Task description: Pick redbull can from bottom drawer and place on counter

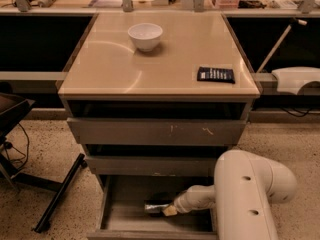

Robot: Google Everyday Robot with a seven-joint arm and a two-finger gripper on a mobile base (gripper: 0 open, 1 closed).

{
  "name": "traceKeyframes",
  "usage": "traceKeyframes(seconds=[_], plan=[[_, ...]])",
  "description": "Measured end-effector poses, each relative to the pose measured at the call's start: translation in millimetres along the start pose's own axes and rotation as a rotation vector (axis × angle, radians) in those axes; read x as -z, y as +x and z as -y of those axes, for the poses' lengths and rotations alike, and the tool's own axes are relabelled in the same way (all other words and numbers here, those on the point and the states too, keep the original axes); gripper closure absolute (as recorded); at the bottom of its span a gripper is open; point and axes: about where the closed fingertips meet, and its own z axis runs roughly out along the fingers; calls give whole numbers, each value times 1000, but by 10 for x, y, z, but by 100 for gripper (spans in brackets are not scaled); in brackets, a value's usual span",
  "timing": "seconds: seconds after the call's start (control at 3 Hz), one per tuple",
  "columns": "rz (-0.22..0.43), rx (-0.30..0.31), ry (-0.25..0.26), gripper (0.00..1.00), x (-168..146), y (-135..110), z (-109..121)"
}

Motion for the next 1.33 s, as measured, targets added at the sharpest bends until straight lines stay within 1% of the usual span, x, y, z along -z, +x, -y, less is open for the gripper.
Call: traceKeyframes(seconds=[0.33, 0.67, 1.0, 1.33], plan=[[10, -26, 131, 100, 524, -284, 237], [84, -76, 274, 100, 1190, -728, 400], [119, -97, 332, 100, 1493, -787, 425], [119, -96, 332, 100, 1493, -787, 423]])
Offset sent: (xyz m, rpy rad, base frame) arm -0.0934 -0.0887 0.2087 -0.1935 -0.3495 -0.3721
